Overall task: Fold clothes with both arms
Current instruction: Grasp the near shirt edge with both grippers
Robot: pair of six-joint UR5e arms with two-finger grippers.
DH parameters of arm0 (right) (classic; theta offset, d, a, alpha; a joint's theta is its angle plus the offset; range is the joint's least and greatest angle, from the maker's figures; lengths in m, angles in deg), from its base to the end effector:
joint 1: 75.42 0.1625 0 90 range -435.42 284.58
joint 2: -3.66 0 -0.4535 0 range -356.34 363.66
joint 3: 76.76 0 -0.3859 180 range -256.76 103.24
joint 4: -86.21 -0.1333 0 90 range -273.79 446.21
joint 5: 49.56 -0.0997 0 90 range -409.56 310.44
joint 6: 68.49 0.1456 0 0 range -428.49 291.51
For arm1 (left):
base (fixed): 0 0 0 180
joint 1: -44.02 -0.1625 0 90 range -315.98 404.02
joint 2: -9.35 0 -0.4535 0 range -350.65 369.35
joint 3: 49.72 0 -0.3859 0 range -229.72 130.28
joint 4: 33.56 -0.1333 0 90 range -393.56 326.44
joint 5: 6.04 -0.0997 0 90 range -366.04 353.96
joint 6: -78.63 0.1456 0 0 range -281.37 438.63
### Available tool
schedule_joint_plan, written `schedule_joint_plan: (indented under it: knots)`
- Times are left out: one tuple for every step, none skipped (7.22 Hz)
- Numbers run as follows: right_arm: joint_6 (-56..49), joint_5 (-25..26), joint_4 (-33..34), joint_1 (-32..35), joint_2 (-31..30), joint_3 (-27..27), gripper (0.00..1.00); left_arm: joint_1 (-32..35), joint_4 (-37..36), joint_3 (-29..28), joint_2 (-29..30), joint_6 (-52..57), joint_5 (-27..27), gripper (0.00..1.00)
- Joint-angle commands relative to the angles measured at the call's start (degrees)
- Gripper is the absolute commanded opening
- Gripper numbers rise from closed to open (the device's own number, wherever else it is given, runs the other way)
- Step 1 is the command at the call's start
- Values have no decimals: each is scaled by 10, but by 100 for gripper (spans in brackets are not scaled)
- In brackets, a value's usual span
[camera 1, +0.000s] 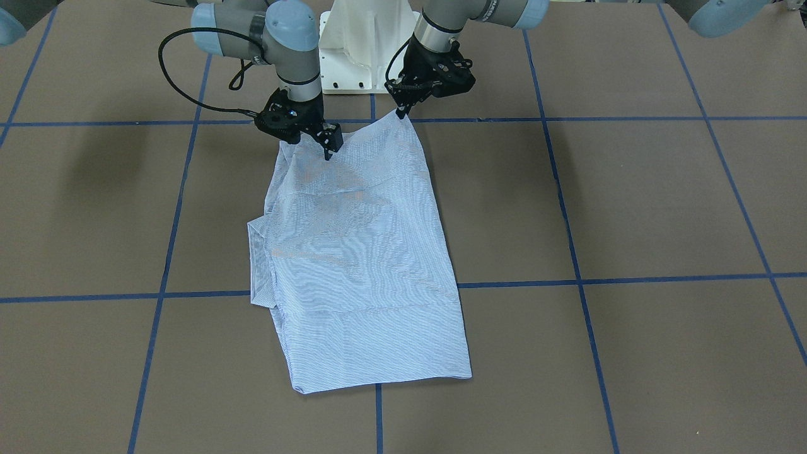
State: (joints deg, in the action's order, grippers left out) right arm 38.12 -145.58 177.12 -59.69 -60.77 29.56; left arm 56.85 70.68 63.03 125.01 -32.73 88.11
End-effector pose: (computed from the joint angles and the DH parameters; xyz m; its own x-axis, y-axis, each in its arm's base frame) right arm -0.5968 -0.2907 0.3578 0.6382 0.4751 0.6058 -0.4026 0.8767 -0.2633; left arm 0.5844 -0.2590 0.2608 0.3593 -0.4544 -0.8151 0.3111 0.8818 -0.3545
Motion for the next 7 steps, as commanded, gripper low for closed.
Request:
schedule_joint_plan:
  knots:
    - [3,-1,3,1,-13,11,100,0,0,0,0,0,1,0]
    - [4,-1,3,1,-15,10,100,0,1,0,0,-1,0,0]
    - [4,0,3,-6,-22,7,100,0,0,-1,0,-1,0,0]
    - [5,0,3,-6,-22,8,100,0,0,0,0,-1,0,0]
    - [5,0,3,-7,-21,7,100,0,0,0,0,-1,0,0]
    - [5,0,3,-7,-21,8,96,0,0,0,0,-1,0,0]
    - [4,-1,3,-7,-21,8,81,0,0,0,0,-1,0,0]
